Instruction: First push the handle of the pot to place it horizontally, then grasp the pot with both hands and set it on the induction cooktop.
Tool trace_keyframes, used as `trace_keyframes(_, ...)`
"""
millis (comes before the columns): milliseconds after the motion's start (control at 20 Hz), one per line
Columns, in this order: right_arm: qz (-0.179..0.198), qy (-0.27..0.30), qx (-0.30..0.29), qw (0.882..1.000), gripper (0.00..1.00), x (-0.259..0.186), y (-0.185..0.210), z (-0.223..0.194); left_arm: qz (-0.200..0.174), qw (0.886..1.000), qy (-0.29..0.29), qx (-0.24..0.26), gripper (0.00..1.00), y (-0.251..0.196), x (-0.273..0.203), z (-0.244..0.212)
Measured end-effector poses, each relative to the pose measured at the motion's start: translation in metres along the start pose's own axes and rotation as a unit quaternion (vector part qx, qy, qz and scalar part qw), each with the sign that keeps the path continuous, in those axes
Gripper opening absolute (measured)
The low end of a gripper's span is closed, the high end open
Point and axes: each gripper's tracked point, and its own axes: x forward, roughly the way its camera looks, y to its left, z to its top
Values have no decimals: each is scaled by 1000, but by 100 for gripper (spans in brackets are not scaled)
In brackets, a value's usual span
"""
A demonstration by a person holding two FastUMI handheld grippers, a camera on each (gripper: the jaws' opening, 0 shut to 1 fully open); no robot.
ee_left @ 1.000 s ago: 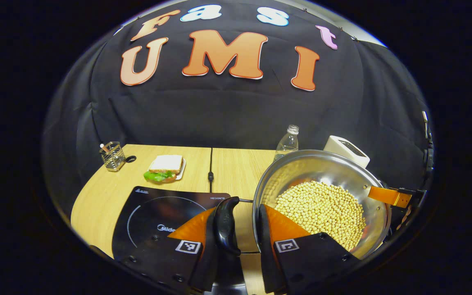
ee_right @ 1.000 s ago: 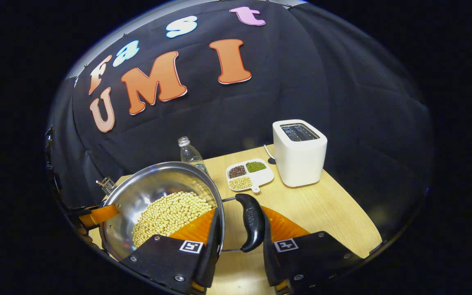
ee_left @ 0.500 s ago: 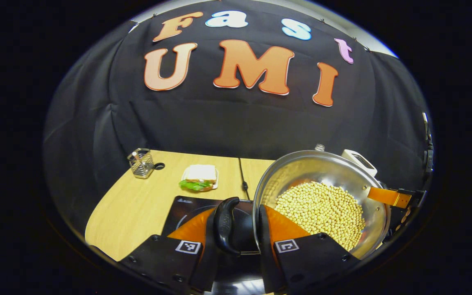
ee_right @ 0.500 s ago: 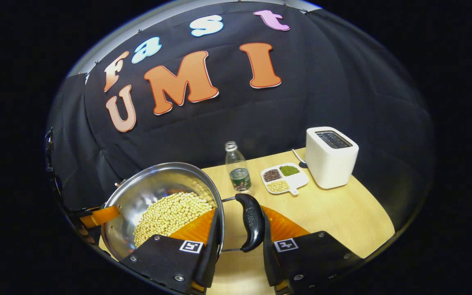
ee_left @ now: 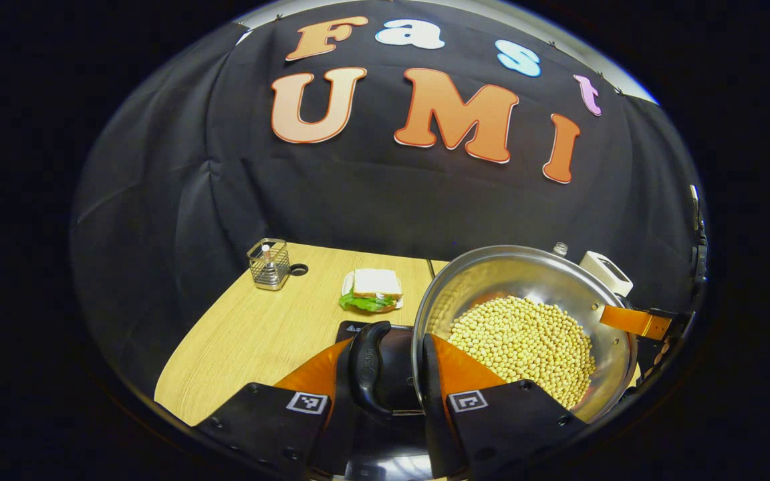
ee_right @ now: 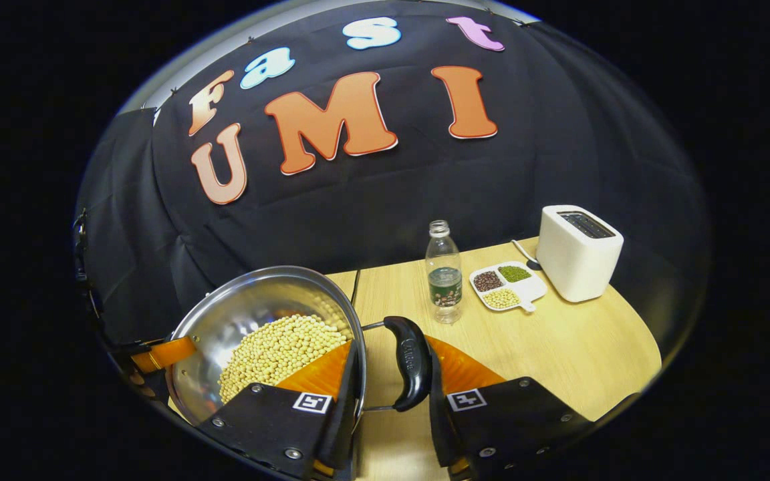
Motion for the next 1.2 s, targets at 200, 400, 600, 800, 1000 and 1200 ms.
trace_keyframes(200, 2, 11, -6, 1000, 48, 13, 22, -12, 5, 1000, 6, -3, 52, 26, 8, -8)
trace_keyframes(400, 3, 36, -8, 999, 49, 27, 37, -33, 10, 1000, 23, -9, 49, 46, 20, -23)
trace_keyframes(600, 0, 48, -14, 999, 49, 37, 49, -47, 11, 999, 35, -18, 49, 62, 34, -38)
trace_keyframes(800, -3, 62, -20, 998, 49, 45, 58, -62, 10, 999, 45, -28, 52, 74, 40, -54)
trace_keyframes(1000, -7, 81, -18, 997, 49, 53, 60, -79, 10, 997, 65, -32, 55, 77, 48, -63)
trace_keyframes(1200, -12, 92, -17, 996, 49, 55, 60, -88, 8, 996, 76, -34, 52, 75, 55, -72)
